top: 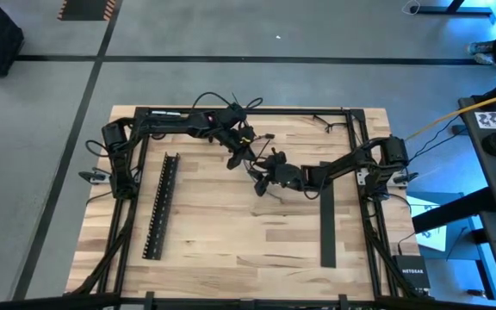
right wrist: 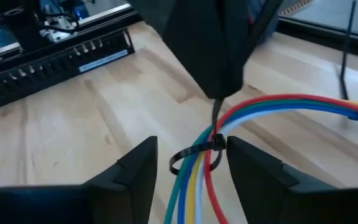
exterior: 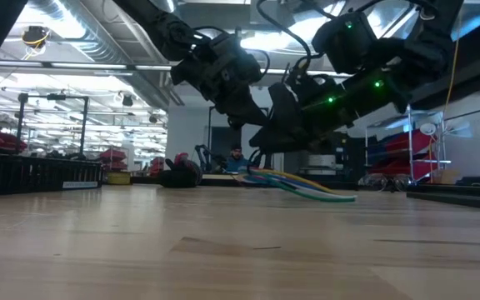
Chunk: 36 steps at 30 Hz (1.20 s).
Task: Ziptie cables
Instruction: Wrap the cable wires with the black zip tie
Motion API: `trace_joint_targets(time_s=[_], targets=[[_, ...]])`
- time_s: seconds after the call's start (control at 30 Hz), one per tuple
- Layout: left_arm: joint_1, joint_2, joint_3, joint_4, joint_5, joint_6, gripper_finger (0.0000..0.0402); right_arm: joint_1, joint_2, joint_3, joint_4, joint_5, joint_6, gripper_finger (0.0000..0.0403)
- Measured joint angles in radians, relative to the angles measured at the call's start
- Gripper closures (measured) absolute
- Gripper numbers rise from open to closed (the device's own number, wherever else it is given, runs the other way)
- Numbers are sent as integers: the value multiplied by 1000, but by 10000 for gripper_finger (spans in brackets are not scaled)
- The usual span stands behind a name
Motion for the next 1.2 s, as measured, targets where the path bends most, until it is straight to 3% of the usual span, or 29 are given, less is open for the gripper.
trace_joint_targets(time_s=[0.13, 0.53, 0.77, 0.93, 1.2], targets=[[0, 0, 0, 1, 0, 0, 401, -12, 0, 0, -2, 1, 5, 245], [0, 2, -2, 4, 2, -3, 401, -30, 18, 1, -4, 10, 1, 392], [-2, -10, -4, 47, 20, -25, 401, -30, 42, 3, -28, 8, 9, 393], [2, -71, 3, 148, 90, -75, 401, -30, 128, 18, -42, -21, 53, 397], [25, -90, 0, 59, 75, -82, 401, -30, 158, 40, -40, -57, 74, 396]])
